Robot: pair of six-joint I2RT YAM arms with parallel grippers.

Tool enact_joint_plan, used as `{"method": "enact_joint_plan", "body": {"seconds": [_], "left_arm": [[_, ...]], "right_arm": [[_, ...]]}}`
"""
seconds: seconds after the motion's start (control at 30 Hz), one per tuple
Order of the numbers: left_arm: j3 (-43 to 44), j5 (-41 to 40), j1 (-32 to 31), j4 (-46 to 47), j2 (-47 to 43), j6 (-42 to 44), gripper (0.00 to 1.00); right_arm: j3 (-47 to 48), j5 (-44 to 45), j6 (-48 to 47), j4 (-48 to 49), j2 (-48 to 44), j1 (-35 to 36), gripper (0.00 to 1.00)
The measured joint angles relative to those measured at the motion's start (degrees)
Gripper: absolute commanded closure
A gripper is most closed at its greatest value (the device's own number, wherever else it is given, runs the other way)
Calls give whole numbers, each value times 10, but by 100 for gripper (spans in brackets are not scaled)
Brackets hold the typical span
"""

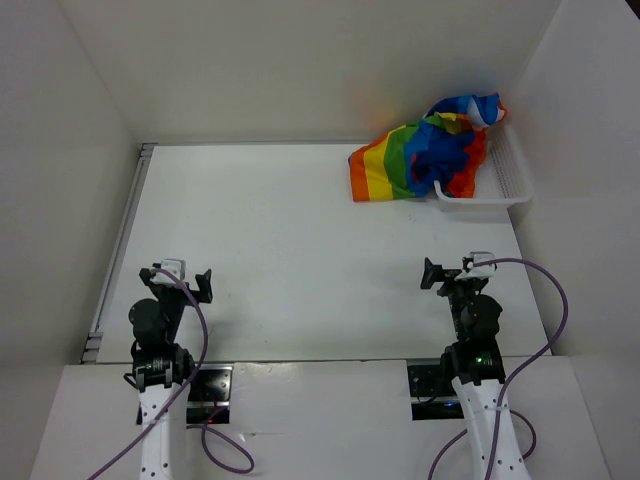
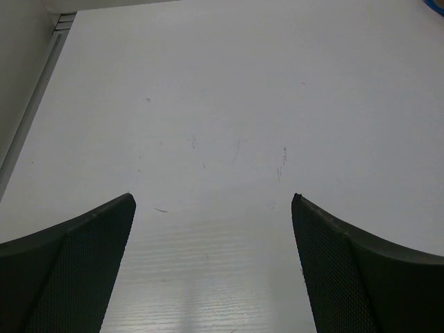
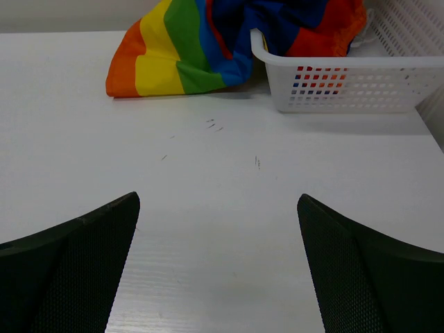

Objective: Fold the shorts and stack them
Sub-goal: Grab the shorts from the pile

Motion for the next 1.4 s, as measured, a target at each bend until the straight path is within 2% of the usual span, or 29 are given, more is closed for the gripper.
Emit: {"method": "enact_joint_plan", "body": {"seconds": [0.23, 0.4, 0.5, 0.63, 0.7, 0.73, 0.83, 0.9, 1.0, 1.03, 1.1, 1.17, 1.23, 1.3, 1.37, 1.4], "left_arm": [[0, 7, 0, 0, 0, 0, 0], [0, 104, -1, -16, 0, 0, 0], [0, 137, -1, 16, 0, 0, 0], [14, 135, -4, 95, 3, -1, 0], [49, 121, -11, 103, 21, 0, 0], [81, 119, -13, 92, 46, 0, 0], [218, 114, -18, 66, 190, 1, 0], [352, 115, -24, 30, 342, 0, 0], [575, 101, -57, -36, 598, 0, 0], [628, 93, -70, -43, 658, -1, 0], [691, 47, -112, -75, 772, -1, 0], [712, 4, -165, -132, 843, -1, 0], [776, -29, -224, -242, 927, 0, 0], [931, -40, -277, -353, 1059, 0, 0], [1126, -21, -308, -446, 1200, 1, 0], [1199, -8, -316, -459, 1253, 0, 0]], "right_arm": [[0, 0, 0, 0, 0, 0, 1], [0, -35, -18, 0, 0, -1, 1], [0, -154, -129, 0, 0, -2, 0], [0, -290, -479, -15, 0, -2, 0], [-2, -309, -554, 5, 0, -2, 0], [-4, -311, -550, 27, 0, -2, 0], [20, -330, -493, 90, 10, 1, 0], [76, -359, -483, 87, 39, 8, 0], [182, -357, -448, 85, 110, 20, 1], [213, -348, -435, 84, 136, 22, 1], [305, -318, -387, 63, 217, 24, 1], [421, -275, -321, 25, 329, 26, 1], [564, -231, -246, -36, 457, 29, 1], [693, -180, -179, -80, 575, 34, 1], [751, -132, -127, -93, 652, 43, 1], [753, -113, -110, -102, 673, 47, 1]]}}
